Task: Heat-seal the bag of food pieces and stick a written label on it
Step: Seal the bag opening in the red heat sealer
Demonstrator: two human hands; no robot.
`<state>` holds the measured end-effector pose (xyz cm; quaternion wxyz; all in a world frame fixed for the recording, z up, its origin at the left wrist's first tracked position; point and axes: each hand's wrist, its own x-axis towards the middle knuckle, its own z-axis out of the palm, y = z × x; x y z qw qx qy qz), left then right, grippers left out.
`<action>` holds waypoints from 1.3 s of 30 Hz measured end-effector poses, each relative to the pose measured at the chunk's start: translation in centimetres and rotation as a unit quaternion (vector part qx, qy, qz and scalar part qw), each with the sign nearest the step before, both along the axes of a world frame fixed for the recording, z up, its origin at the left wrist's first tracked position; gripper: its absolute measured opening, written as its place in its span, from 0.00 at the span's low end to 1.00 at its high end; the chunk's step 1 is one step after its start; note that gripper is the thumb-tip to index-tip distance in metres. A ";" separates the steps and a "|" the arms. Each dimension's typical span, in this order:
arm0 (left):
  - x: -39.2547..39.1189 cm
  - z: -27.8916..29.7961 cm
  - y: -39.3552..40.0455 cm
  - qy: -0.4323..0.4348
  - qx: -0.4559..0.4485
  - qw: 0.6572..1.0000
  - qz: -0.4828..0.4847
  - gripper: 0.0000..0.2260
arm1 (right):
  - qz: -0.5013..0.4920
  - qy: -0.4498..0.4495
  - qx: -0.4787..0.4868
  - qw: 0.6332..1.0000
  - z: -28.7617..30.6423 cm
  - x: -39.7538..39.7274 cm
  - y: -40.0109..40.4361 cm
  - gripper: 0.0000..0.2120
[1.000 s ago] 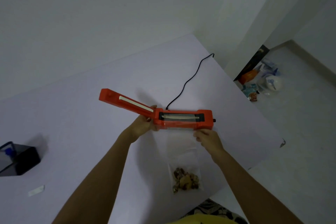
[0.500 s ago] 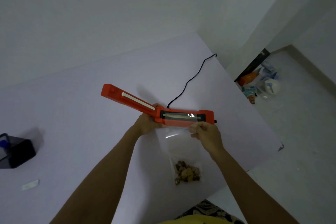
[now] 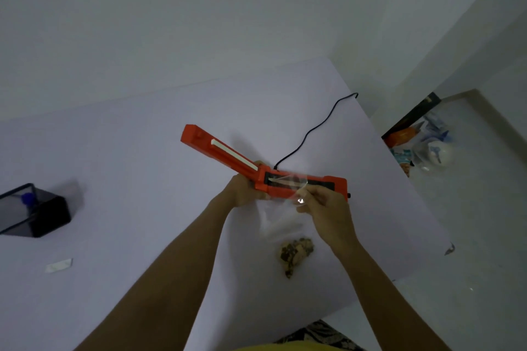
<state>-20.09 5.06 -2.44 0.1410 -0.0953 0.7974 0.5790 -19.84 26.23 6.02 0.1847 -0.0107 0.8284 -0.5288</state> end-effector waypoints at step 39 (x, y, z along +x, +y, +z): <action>22.5 3.6 -3.7 -0.147 0.069 0.926 0.340 0.06 | 0.159 -0.200 -0.107 0.961 -6.0 4.2 -12.6 0.07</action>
